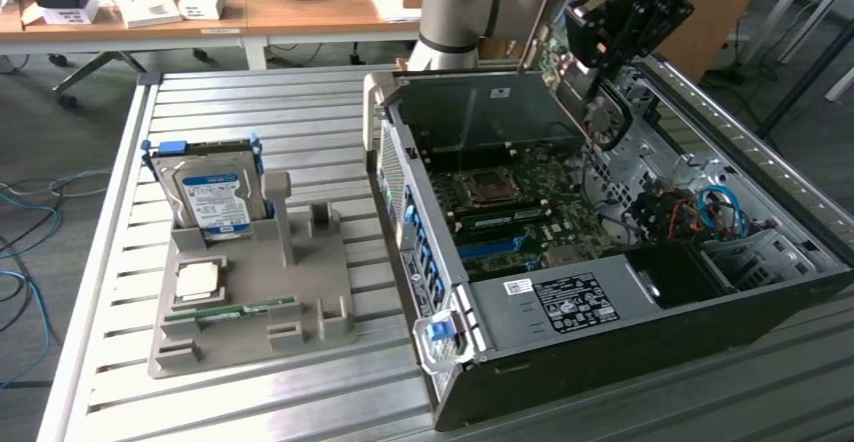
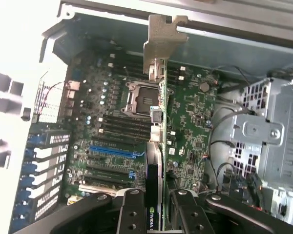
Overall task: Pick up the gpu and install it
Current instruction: 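Insert the gpu into the slot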
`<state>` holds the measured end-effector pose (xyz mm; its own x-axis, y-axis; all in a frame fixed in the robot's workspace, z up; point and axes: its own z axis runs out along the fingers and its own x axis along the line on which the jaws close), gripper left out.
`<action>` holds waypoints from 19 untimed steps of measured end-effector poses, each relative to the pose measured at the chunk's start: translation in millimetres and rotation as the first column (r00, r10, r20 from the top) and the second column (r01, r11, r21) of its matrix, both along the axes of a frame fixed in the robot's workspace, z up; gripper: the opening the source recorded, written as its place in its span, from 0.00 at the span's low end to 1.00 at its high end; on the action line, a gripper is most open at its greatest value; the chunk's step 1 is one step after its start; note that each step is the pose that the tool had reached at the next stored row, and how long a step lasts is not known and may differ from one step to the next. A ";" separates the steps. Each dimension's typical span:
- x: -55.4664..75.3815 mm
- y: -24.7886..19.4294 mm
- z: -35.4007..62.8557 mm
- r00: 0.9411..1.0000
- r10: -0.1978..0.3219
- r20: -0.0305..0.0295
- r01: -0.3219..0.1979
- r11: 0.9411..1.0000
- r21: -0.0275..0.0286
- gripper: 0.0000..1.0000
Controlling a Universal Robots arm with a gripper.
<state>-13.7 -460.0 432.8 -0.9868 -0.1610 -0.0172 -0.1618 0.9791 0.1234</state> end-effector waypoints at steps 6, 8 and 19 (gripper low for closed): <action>0.0 0.0 -0.6 0.997 0.074 0.000 -0.074 0.997 0.000 0.26; 0.0 0.0 -0.8 0.995 0.098 0.000 -0.098 0.995 0.000 0.26; 0.0 0.0 -1.9 0.971 0.239 0.000 -0.239 0.971 -0.001 0.26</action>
<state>-13.7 -460.0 431.0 -0.9198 -0.3920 -0.0169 -0.3910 0.9122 0.1224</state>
